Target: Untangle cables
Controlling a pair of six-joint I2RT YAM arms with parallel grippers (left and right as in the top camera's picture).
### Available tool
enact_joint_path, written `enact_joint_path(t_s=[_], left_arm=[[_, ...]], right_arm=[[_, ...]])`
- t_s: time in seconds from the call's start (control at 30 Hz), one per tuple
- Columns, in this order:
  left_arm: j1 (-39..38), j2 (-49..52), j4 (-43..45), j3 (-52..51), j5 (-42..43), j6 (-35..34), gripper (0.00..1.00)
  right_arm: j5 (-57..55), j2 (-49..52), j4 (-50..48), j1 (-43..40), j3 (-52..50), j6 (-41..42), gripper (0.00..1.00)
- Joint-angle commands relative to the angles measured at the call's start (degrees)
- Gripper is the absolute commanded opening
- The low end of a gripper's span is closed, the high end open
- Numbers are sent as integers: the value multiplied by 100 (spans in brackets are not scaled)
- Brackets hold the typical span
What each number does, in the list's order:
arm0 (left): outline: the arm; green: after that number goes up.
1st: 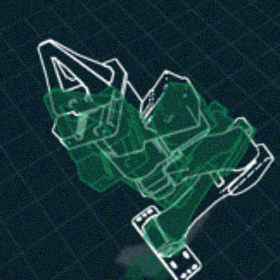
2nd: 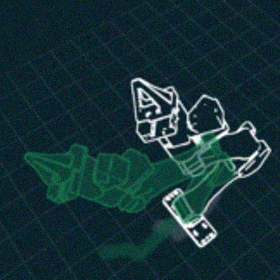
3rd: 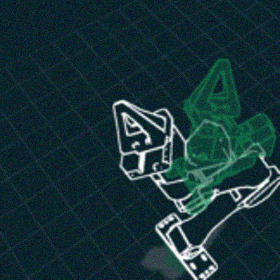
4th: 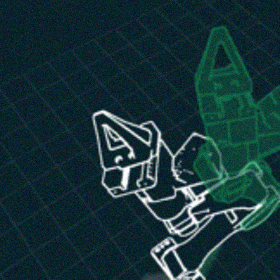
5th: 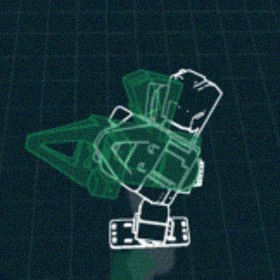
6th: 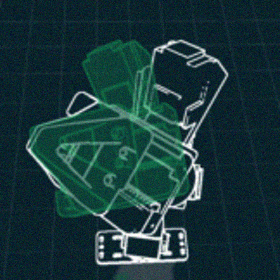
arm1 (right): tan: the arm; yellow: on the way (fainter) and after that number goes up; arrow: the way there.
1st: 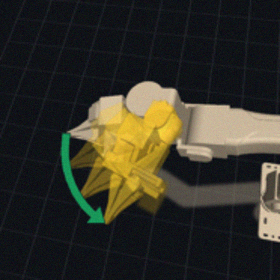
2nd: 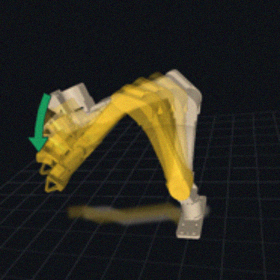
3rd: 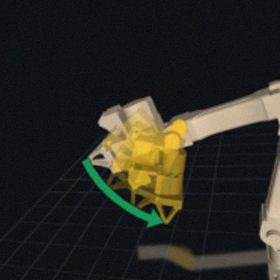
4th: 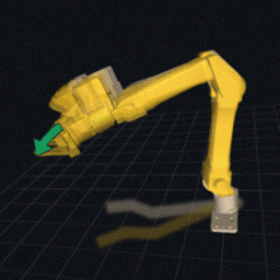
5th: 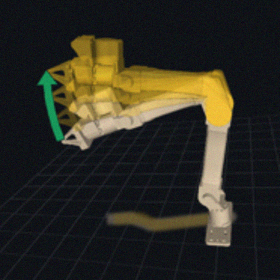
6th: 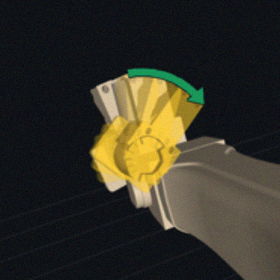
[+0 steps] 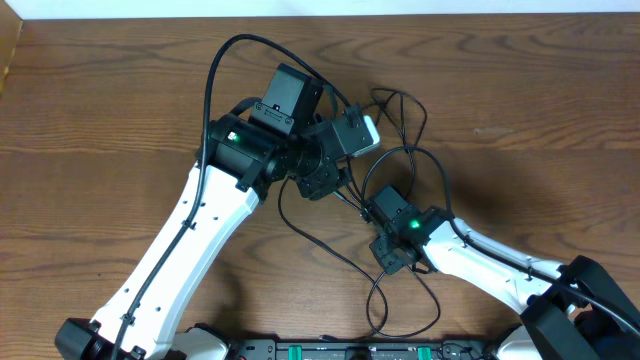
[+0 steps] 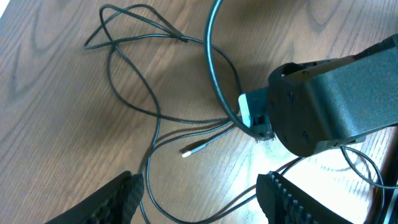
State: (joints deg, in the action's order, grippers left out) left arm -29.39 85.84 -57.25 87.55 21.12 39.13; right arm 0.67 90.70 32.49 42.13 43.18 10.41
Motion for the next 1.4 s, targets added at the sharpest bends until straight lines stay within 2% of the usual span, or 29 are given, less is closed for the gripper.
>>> enact_joint_path(t_s=[0.0, 0.07, 0.9, 1.07, 1.37], left_arm=[[17, 28, -37, -7, 92, -42, 64], [17, 28, -37, -7, 92, -44, 64], [17, 28, -37, -7, 92, -42, 64], [17, 28, -37, -7, 90, -42, 64], [17, 28, -37, -7, 90, -42, 64]], right_arm=[[103, 160, 24, -9, -243, 26, 9], [105, 160, 13, -9, -243, 28, 1], [98, -26, -343, -9, -192, 179, 1], [96, -610, -345, -9, -136, 203, 1], [-387, -2494, -280, -9, 35, 199, 1]])
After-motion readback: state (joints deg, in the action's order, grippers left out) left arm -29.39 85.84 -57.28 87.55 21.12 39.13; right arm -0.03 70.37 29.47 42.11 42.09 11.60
